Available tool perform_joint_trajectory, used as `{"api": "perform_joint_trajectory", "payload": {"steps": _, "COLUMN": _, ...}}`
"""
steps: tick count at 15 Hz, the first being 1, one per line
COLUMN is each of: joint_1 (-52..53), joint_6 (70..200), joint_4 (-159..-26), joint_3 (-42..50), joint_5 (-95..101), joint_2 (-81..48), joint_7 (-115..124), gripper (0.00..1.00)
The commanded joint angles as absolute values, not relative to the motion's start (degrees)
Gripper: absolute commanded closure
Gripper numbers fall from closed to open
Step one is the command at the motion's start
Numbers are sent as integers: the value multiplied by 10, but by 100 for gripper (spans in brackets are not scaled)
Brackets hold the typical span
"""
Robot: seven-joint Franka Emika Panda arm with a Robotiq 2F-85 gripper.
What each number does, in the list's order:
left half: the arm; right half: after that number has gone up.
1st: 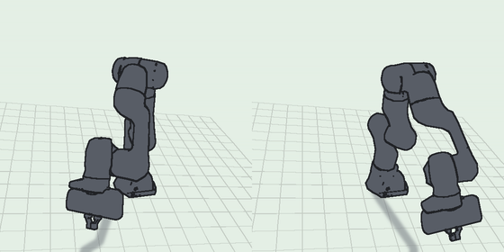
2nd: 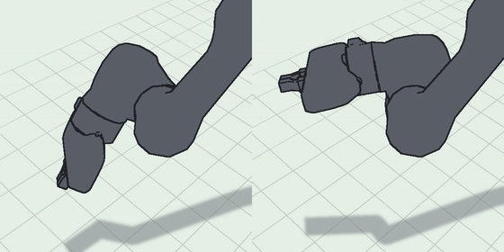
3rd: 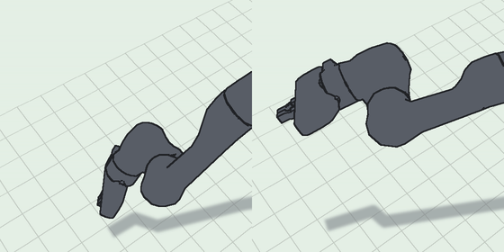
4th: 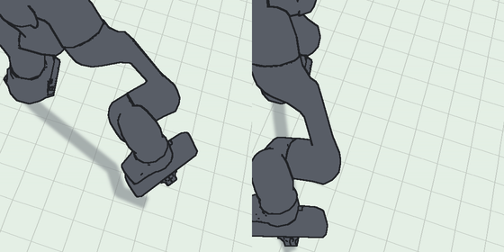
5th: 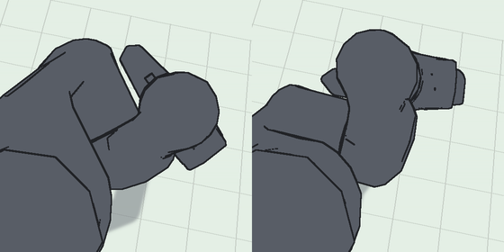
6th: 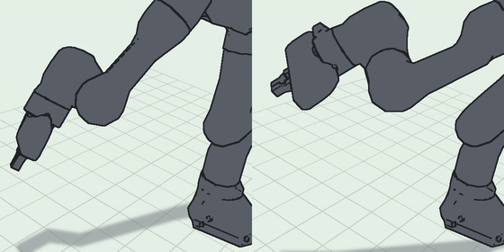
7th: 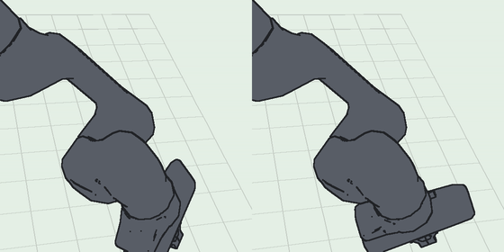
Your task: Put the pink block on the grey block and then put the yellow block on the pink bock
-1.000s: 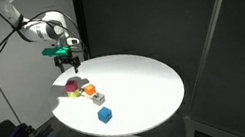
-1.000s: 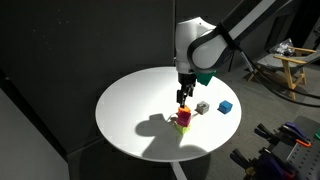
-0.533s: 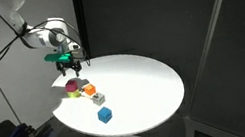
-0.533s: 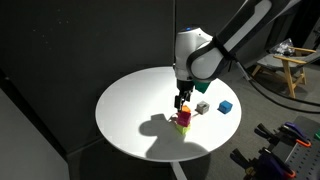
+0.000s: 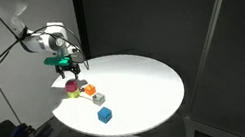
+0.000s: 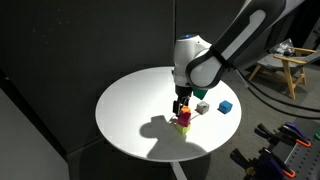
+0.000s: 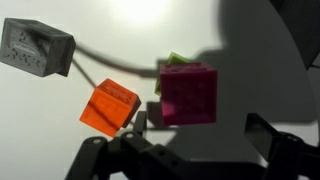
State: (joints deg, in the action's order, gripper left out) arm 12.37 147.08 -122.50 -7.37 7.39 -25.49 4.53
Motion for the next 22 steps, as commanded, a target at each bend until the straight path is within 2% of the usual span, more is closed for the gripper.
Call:
{"api": "perform_joint_trajectory", "payload": {"steps": 1, "joint_1": 132, "joint_6": 1484, "joint_4": -1228, "joint_3": -67, "joint_5": 72, "joint_2": -261, "joint_7": 60, "gripper": 0}}
{"api": "perform_joint_trajectory", "payload": {"steps": 14, "joint_1": 135, "joint_6": 1497, "joint_4": -1233, "joint_3": -59, "joint_5": 73, "joint_2": -286, "joint_7": 62, "gripper": 0}}
{"api": "perform_joint_trajectory", "payload": {"steps": 15, "joint_1": 135, "joint_6": 1496, "joint_4": -1232, "joint_3": -58, "joint_5": 73, "joint_2": -288, "joint_7": 63, "gripper": 25}}
{"api": "perform_joint_trajectory", "payload": {"steps": 16, "joint_1": 135, "joint_6": 1495, "joint_4": -1232, "joint_3": -58, "joint_5": 73, "joint_2": -289, "joint_7": 62, "gripper": 26}}
{"api": "perform_joint_trajectory", "payload": {"steps": 20, "joint_1": 138, "joint_6": 1482, "joint_4": -1227, "joint_3": -56, "joint_5": 73, "joint_2": -293, "joint_7": 68, "gripper": 59}}
{"api": "perform_joint_trajectory", "payload": {"steps": 21, "joint_1": 141, "joint_6": 1471, "joint_4": -1223, "joint_3": -55, "joint_5": 74, "joint_2": -294, "joint_7": 72, "gripper": 66}}
{"api": "perform_joint_trajectory", "payload": {"steps": 22, "joint_1": 146, "joint_6": 1466, "joint_4": -1222, "joint_3": -51, "joint_5": 77, "joint_2": -292, "joint_7": 80, "gripper": 68}}
